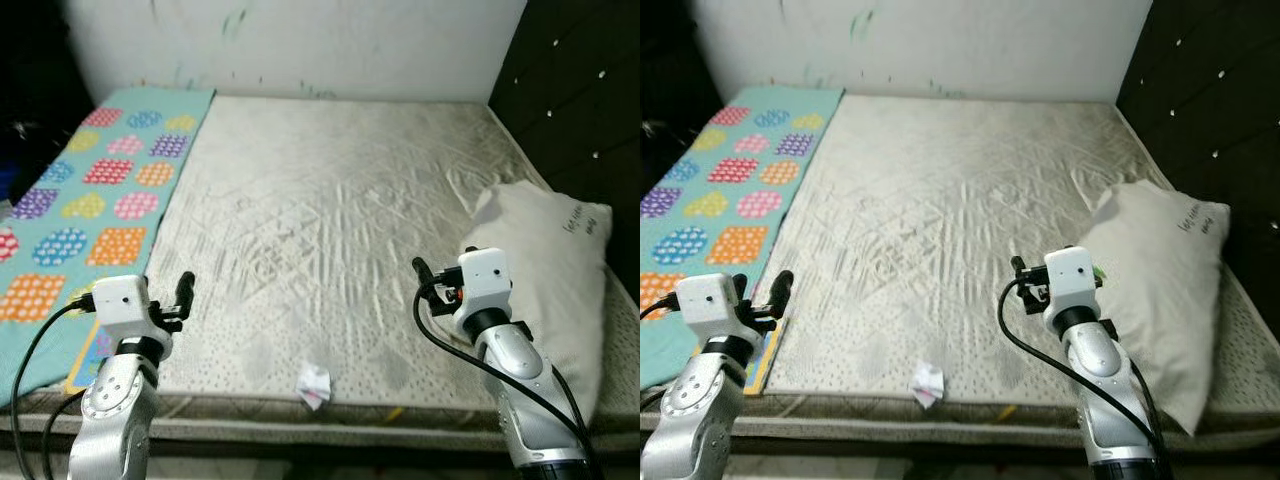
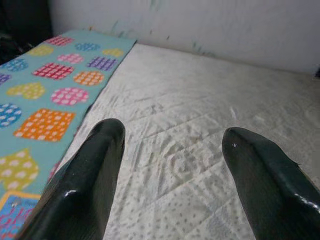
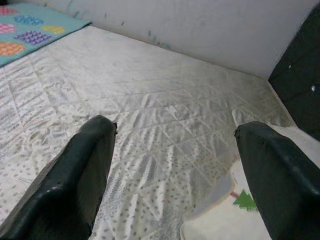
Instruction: Clean up the room
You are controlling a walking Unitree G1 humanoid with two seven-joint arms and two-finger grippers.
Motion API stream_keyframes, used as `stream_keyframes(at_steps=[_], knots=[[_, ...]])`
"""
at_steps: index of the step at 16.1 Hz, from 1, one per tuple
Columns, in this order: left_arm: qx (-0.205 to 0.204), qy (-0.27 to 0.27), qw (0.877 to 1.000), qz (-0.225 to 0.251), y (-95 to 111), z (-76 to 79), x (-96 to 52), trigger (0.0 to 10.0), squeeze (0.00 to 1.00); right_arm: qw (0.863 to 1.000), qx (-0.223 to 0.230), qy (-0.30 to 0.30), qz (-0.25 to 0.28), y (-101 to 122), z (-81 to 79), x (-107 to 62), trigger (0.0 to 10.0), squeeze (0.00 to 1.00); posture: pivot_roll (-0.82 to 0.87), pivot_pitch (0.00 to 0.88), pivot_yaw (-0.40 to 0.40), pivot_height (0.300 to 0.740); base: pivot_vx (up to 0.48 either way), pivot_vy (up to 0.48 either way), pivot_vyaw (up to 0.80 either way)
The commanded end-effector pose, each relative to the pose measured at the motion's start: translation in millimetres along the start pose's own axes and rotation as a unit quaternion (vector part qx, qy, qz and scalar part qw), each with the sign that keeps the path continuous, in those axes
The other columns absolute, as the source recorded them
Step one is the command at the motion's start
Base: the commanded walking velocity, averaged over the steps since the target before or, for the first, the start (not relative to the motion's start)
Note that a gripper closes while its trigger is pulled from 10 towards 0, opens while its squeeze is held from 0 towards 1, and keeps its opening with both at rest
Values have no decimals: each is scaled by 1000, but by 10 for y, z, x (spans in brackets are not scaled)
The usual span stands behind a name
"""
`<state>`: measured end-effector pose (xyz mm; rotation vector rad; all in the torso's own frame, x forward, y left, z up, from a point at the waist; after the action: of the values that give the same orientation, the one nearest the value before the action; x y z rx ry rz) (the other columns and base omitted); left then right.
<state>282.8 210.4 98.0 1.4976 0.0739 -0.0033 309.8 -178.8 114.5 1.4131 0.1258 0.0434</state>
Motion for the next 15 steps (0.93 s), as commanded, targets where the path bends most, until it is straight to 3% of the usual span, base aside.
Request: stream_keyframes(at_steps=[1,10,12,15], knots=[[0,9,1000,-8,-30,-55,-15,10000,0,1000,1,4,10,39,-23,18,10000,0,-101,0,-33,740,326,0,0],[11,52,998,-11,-41,-159,-133,10000,0,1000,22,5,6,18,-32,10,10000,0,-87,0,-45,740,35,0,0],[50,58,997,1,19,-220,-318,10000,0,1000,14,16,-15,-78,55,-182,10000,0,-78,0,-54,740,0,0,0],[58,53,997,-9,-13,-291,-504,10000,0,999,0,21,-41,-224,221,-412,10000,0,-73,0,-59,740,0,0,0]])
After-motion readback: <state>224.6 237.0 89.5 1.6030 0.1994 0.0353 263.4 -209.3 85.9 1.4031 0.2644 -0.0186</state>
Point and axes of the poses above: a point about 5 cm out from each wrist's last joint towards the gripper, its own x axis pointing out of the wrist towards the gripper, its own y axis along the axis of the wrist's last joint, z = x × y, the point moved 2 cm from there along x, pointing out of the wrist towards the gripper, and after that the axes turned 3 degrees about x, right-handed, at the moved point
